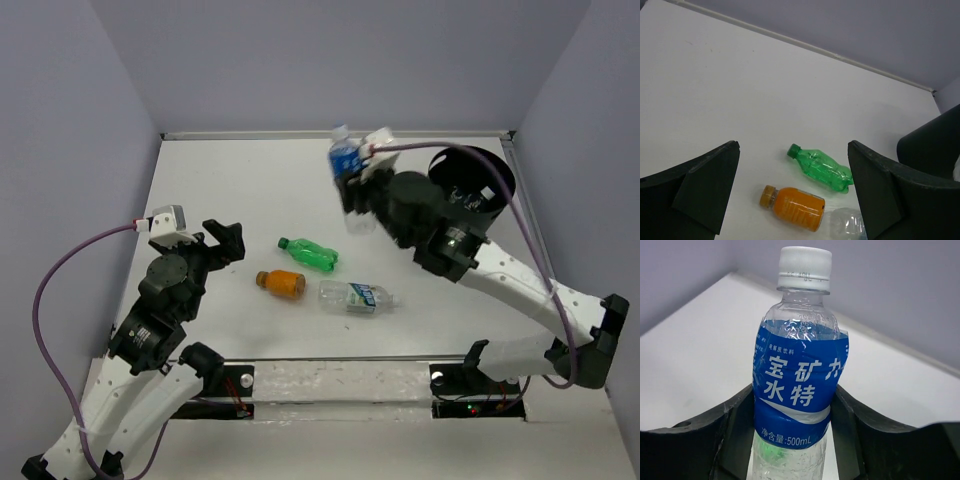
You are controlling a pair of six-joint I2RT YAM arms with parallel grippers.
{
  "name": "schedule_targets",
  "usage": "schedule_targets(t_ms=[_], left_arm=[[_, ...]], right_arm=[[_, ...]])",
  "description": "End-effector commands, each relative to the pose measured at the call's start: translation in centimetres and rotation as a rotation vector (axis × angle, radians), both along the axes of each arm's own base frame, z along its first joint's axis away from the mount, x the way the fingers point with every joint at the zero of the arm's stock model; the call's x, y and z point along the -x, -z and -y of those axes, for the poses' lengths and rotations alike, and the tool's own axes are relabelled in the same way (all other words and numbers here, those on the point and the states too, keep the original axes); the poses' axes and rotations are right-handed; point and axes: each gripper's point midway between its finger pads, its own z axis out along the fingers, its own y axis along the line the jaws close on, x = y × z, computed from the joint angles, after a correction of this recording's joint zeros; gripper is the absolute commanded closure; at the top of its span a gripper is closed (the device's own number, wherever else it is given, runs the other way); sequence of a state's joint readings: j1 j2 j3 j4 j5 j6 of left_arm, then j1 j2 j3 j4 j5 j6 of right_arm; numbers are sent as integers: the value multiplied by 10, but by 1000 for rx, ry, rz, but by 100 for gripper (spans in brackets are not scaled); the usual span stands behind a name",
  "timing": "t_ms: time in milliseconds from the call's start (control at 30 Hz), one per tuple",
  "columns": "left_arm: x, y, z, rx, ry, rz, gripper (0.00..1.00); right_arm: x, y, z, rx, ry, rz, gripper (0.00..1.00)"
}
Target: Put the plastic bottles in the bin
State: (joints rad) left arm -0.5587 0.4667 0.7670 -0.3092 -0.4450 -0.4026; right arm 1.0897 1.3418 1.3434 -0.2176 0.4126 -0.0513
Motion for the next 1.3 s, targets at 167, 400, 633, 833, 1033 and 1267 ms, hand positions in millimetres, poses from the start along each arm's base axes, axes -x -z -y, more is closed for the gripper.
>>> schedule_targets(t_ms=[167,400,633,833,1033,1267], left_arm=[[0,-12,5,25,30,54,1],[1,-14,8,25,50,63,1],[0,-13,10,21,63,61,1],[-1,-13,11,17,63,60,1],[-3,-11,9,11,51,51,1],[-5,-10,6,8,33,46,1]], right_arm=[[-109,-136,305,-489,1004,505,59],[-137,-77,367,-428,1217,485,58],[-120,-49,376,-417,1261,459,47],[-113,-38,357,-444,1137,313,7],[-110,-68,313,-459,876,190,3],[-98,-29,213,-369,474,-42,17]])
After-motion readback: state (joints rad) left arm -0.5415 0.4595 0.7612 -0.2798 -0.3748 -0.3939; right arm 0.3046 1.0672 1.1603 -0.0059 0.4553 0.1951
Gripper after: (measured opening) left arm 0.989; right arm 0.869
